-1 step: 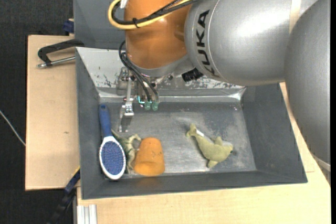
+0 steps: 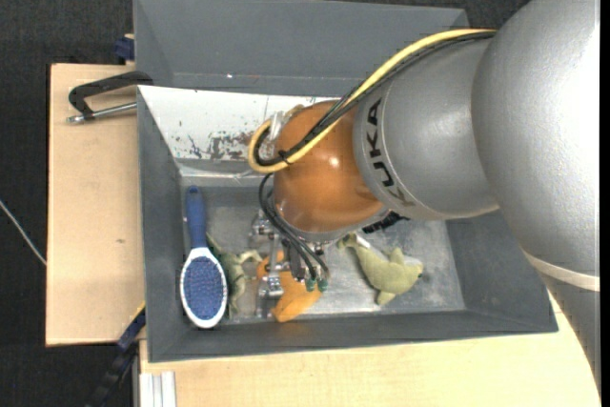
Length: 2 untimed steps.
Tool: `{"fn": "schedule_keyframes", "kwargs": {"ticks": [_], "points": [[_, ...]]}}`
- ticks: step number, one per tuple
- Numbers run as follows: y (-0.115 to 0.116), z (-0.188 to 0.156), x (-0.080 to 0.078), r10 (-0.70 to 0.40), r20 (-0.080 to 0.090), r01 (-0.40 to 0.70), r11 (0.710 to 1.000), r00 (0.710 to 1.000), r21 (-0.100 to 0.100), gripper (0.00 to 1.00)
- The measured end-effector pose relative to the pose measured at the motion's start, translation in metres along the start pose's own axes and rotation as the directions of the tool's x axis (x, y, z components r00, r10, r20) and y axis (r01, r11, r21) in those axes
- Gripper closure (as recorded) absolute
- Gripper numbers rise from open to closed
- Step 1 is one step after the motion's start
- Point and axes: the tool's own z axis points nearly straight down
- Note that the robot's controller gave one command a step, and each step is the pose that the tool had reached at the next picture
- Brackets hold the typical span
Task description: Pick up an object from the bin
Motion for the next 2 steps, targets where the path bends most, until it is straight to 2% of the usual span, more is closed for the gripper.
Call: {"fn": "schedule_keyframes", "kwargs": {"ticks": [1,2], "points": [[-0.0082,0.0333,-0.0083,-0.051,0.021,0.052,0.999,0.998,-0.007,0.00],[-0.0082,0.0285,-0.0118,-0.050,0.033,0.051,0.999,0.998,-0.008,1.00]]}}
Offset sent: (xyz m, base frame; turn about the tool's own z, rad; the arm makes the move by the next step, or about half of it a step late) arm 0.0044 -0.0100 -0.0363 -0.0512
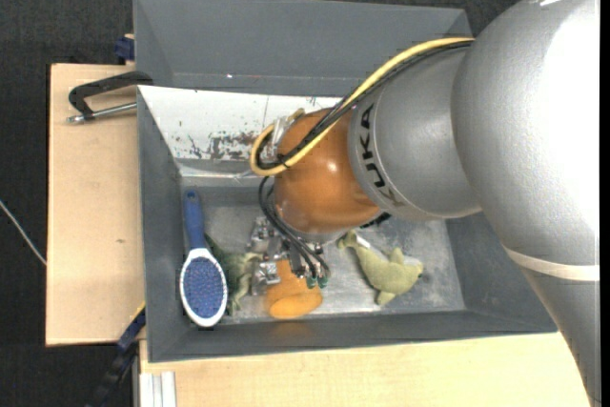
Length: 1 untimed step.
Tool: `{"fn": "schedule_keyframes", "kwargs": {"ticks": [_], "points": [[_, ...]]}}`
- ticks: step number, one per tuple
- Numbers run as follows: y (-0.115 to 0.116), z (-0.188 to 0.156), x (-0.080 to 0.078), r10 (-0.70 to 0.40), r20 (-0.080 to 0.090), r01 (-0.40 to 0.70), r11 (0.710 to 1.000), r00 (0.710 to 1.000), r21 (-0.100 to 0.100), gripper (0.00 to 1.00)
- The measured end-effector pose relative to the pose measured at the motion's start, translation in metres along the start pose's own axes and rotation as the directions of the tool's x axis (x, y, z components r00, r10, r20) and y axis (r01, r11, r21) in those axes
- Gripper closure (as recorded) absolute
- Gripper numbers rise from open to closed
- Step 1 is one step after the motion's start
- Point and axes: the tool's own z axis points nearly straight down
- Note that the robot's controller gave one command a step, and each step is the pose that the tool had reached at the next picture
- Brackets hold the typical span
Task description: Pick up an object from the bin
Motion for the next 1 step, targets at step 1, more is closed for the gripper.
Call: {"fn": "schedule_keyframes", "kwargs": {"ticks": [1], "points": [[0.0115,-0.1547,0.0007,-0.154,-0.011,0.154,0.988,0.988,0.001,1.00]]}}
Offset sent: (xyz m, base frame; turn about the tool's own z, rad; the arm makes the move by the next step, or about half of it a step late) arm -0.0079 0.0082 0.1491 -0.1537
